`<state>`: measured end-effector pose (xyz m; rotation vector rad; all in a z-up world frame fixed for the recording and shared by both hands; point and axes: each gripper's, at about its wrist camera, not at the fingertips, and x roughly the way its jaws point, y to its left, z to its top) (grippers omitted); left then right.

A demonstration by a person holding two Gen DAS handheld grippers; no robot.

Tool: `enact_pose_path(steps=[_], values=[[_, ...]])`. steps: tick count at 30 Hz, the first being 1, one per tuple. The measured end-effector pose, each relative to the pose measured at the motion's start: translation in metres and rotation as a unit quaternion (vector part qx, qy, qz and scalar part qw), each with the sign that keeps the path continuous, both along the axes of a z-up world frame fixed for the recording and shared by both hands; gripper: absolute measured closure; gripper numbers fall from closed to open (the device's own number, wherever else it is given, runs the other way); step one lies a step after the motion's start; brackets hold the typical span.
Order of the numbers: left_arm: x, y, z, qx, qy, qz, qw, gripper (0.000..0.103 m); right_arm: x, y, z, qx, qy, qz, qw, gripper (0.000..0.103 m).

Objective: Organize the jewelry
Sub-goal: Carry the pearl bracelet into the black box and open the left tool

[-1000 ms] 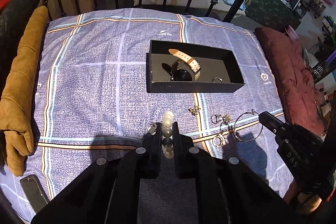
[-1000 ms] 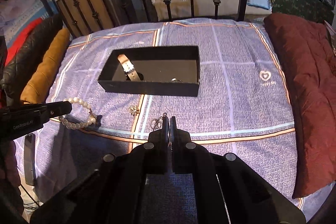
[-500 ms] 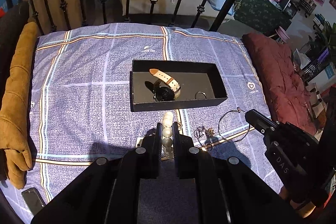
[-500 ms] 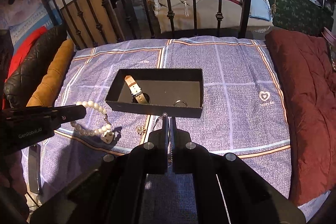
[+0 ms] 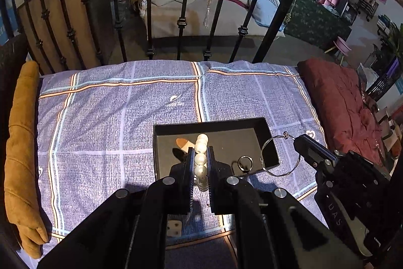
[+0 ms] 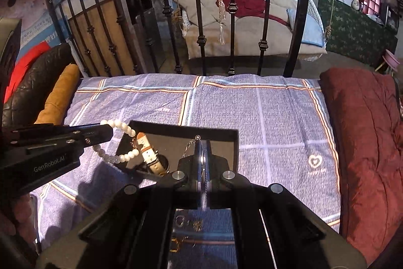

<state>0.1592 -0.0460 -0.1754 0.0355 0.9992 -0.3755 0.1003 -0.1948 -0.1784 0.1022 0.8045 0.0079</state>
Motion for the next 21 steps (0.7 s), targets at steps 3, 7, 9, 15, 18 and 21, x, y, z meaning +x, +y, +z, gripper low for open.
enact_pose_path(steps=[3,7,9,15,18,21], values=[[0.012,-0.007,-0.005,0.011,-0.005,-0.001,0.9999,0.094,0.011,-0.002,-0.002,-0.004,-0.002,-0.002,1.000,0.100],[0.024,-0.014,-0.017,0.021,0.004,0.003,0.9998,0.092,0.027,-0.005,-0.009,-0.001,0.010,-0.002,1.000,0.100],[0.027,-0.015,-0.021,0.026,0.005,0.007,0.9996,0.075,0.035,-0.008,-0.015,0.006,0.026,-0.004,1.000,0.100],[0.029,-0.010,-0.023,0.039,0.004,0.023,0.9990,0.057,0.038,-0.012,-0.024,0.003,0.041,-0.009,0.999,0.099],[0.025,0.002,-0.023,0.045,0.007,0.035,0.9984,0.051,0.031,-0.015,-0.025,-0.006,0.047,-0.015,0.999,0.085],[0.013,0.017,-0.024,0.057,0.007,0.046,0.9973,0.043,0.013,-0.019,-0.024,-0.015,0.030,-0.030,0.999,0.028]])
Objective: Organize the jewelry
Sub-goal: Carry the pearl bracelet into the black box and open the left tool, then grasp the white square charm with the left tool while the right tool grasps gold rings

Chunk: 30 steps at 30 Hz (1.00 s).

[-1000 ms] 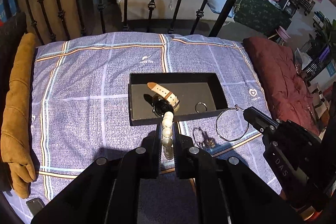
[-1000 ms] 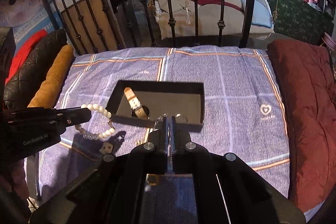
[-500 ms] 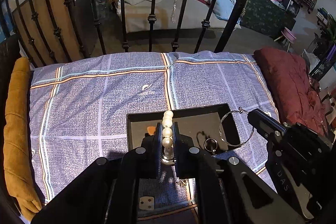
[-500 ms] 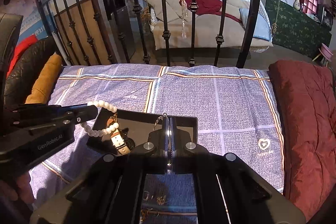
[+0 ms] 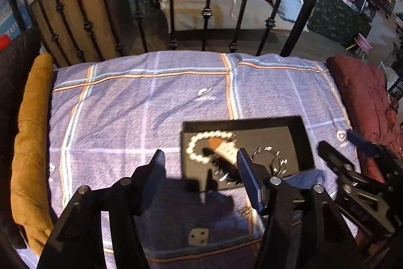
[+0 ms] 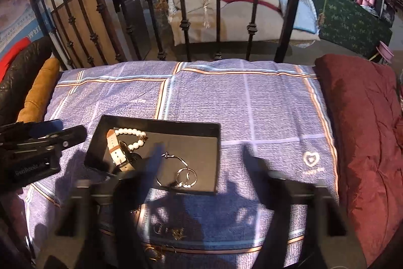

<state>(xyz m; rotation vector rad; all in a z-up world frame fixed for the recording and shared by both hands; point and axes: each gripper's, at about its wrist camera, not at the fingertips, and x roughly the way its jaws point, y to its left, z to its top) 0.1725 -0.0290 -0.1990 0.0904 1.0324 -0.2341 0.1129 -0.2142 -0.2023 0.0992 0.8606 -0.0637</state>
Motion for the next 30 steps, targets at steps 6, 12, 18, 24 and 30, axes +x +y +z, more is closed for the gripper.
enact_pose_path(steps=[6,12,18,24,30], values=[[-0.030,0.031,-0.017,0.026,0.030,0.024,0.9989,0.036,-0.033,0.002,-0.008,0.004,0.017,0.005,1.000,0.028],[-0.060,0.034,-0.046,0.034,0.083,0.019,0.9958,0.036,-0.066,0.022,-0.033,0.019,0.063,0.018,0.998,0.039],[-0.062,0.012,-0.066,0.029,0.089,-0.002,0.9956,0.036,-0.080,0.043,-0.058,0.025,0.090,0.033,0.995,0.040],[-0.062,0.001,-0.099,0.066,0.108,-0.019,0.9918,0.035,-0.075,0.054,-0.080,0.024,0.112,0.047,0.992,0.040],[-0.064,0.009,-0.094,0.058,0.105,-0.022,0.9926,0.060,-0.073,0.059,-0.092,0.009,0.121,0.056,0.991,0.078]])
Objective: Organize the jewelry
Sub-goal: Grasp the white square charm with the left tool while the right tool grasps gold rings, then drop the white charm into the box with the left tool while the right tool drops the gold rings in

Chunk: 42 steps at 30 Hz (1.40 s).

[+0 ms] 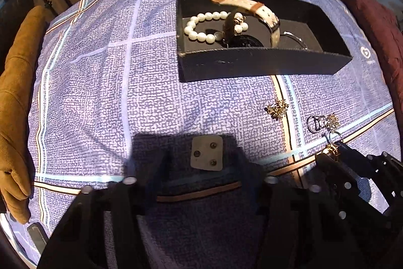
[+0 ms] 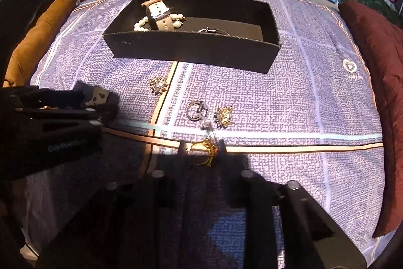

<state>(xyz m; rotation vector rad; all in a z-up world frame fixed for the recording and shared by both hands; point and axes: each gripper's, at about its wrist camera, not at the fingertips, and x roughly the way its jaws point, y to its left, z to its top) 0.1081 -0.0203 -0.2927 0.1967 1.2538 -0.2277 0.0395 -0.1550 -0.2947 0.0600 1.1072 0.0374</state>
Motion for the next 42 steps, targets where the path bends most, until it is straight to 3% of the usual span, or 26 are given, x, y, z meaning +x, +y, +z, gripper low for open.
enact_pose_path(steps=[1,4,14,28,42], values=[[0.000,0.002,0.002,-0.002,0.000,0.000,1.0000,0.082,0.000,-0.004,0.002,0.014,0.002,-0.006,1.000,0.078],[0.000,0.011,0.009,-0.024,0.010,0.002,0.9997,0.081,-0.003,-0.011,0.011,0.021,-0.007,-0.020,1.000,0.078],[-0.003,0.020,0.058,-0.078,-0.018,0.015,0.9967,0.081,-0.003,-0.020,0.039,0.026,-0.030,-0.031,0.999,0.078],[0.011,0.005,0.080,-0.072,-0.049,0.005,0.9962,0.081,0.015,-0.022,0.080,0.034,-0.079,-0.027,0.996,0.078],[0.061,-0.019,0.097,-0.069,-0.086,0.000,0.9939,0.081,0.072,-0.034,0.095,0.007,-0.128,-0.040,0.991,0.078]])
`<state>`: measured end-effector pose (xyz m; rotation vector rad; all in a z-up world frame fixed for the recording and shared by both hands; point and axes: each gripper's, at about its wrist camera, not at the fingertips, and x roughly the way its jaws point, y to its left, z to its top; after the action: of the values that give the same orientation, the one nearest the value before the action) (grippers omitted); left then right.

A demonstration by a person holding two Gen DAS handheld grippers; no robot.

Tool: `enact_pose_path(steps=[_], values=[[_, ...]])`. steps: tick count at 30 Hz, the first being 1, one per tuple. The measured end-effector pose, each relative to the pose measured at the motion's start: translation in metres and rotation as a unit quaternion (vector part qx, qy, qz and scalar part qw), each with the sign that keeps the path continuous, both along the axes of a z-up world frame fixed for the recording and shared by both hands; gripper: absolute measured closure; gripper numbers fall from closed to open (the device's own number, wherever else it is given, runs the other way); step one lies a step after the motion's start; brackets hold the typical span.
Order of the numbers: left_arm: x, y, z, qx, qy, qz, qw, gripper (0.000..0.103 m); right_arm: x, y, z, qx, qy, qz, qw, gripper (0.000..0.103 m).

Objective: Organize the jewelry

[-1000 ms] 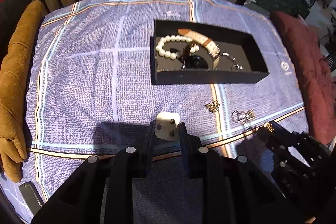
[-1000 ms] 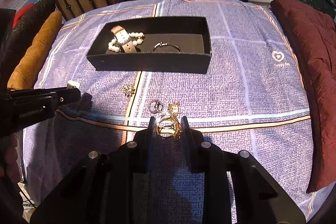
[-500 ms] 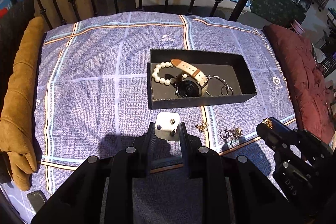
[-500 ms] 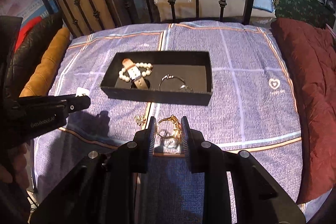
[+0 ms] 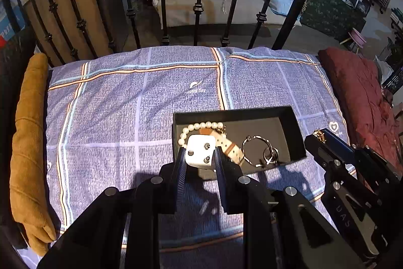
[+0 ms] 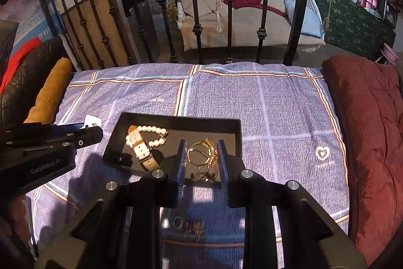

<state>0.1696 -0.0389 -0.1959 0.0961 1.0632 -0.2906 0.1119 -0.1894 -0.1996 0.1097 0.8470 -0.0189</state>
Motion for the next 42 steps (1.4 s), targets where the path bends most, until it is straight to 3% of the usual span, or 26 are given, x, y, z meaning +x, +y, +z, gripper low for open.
enact_pose_path(steps=[6,7,8,10,28,35,42], values=[[0.019,-0.009,-0.015,0.006,0.011,0.000,0.9999,0.077,0.021,0.000,-0.011,-0.010,0.011,0.002,1.000,0.077],[0.022,-0.010,-0.018,0.007,0.012,0.003,0.9999,0.063,0.024,0.000,-0.014,-0.011,0.015,0.003,1.000,0.077],[0.022,-0.010,-0.020,0.011,0.013,0.009,0.9998,0.043,0.026,-0.001,-0.016,-0.011,0.019,0.004,1.000,0.073],[0.023,-0.011,-0.022,0.020,0.010,0.016,0.9996,0.034,0.029,-0.003,-0.019,-0.013,0.024,0.000,1.000,0.059],[0.009,0.018,-0.026,0.033,0.025,0.040,0.9983,0.034,0.009,-0.025,-0.024,-0.003,0.041,-0.029,0.999,0.057],[-0.018,0.014,-0.037,0.025,0.047,0.018,0.9984,0.033,-0.020,-0.022,-0.036,0.008,0.059,-0.029,0.998,0.057],[-0.034,-0.011,-0.067,-0.003,0.085,-0.014,0.9963,0.032,-0.053,-0.009,-0.066,0.007,0.099,-0.012,0.995,0.057]])
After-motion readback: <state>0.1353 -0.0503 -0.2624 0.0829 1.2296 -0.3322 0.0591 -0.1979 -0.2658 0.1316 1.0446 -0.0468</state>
